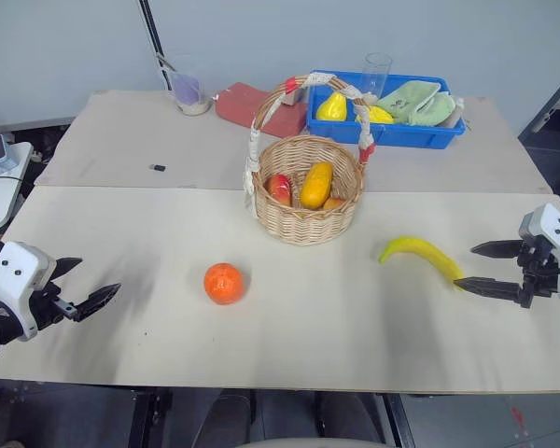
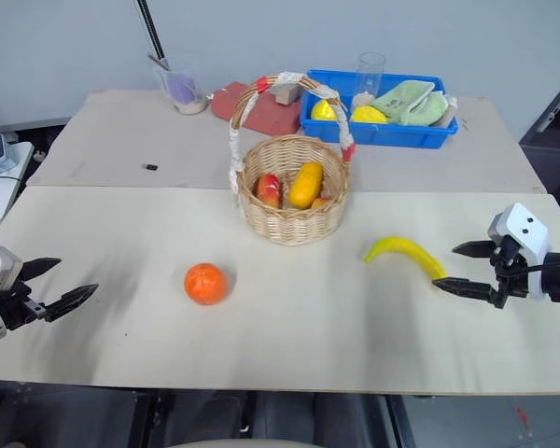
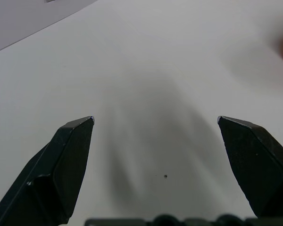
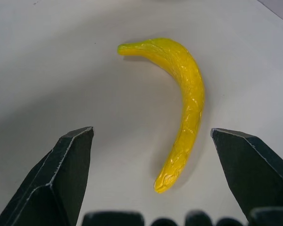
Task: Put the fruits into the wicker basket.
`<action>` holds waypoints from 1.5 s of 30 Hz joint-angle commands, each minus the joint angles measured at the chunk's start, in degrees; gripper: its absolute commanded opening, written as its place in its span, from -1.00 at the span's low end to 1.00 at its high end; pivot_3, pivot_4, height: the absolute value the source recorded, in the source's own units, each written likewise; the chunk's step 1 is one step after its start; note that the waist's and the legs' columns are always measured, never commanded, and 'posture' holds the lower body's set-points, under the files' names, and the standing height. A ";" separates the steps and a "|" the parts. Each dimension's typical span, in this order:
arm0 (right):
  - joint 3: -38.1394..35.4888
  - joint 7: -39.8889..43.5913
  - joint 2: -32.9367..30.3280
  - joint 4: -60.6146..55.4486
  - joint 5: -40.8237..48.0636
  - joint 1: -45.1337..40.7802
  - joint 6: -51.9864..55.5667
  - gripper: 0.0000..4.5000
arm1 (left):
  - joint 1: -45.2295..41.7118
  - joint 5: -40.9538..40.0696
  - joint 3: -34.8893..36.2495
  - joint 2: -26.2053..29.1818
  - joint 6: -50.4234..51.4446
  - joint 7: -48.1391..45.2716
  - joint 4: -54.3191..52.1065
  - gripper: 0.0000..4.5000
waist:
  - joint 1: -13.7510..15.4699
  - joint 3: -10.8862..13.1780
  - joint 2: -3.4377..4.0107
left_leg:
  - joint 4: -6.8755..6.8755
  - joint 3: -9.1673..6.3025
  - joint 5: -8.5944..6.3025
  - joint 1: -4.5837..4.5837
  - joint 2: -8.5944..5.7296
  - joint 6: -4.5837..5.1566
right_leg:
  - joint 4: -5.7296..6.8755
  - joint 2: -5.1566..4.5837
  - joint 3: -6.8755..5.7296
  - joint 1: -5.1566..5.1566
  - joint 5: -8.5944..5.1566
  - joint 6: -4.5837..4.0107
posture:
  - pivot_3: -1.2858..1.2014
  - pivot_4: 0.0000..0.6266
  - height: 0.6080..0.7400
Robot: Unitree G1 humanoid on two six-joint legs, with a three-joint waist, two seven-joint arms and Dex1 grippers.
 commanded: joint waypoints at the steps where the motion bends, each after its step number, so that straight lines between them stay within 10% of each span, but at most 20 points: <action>1: -0.74 0.24 -0.24 -0.31 0.23 -1.48 -0.88 0.95 | 1.39 -0.38 2.80 -1.08 -0.51 -0.44 -2.51 1.00 | -0.01 0.00 0.00 | 0.00 0.00 0.00 0.00 0.00 0.00 | 0.00 0.00 0.00 0.00 0.00 0.00 | 0.03 -0.52 0.56; 20: 0.52 0.47 -0.18 0.26 0.09 -3.10 -1.42 0.95 | -1.87 -7.60 3.26 -3.35 1.11 -4.89 -4.63 1.00 | 0.08 0.00 0.00 | 0.02 0.03 0.00 0.03 0.01 0.00 | 0.08 0.00 0.01 -0.01 0.00 -0.01 | 0.03 -0.52 0.56; 45: 4.51 -3.59 3.86 -30.14 22.11 -16.45 18.26 0.95 | -20.42 3.17 -33.91 -17.24 -0.47 3.72 -1.96 1.00 | 0.31 -0.01 -0.03 | 0.10 0.00 0.00 -0.05 -0.03 0.00 | 0.12 0.02 0.01 -0.04 0.01 0.02 | 0.03 -0.52 0.56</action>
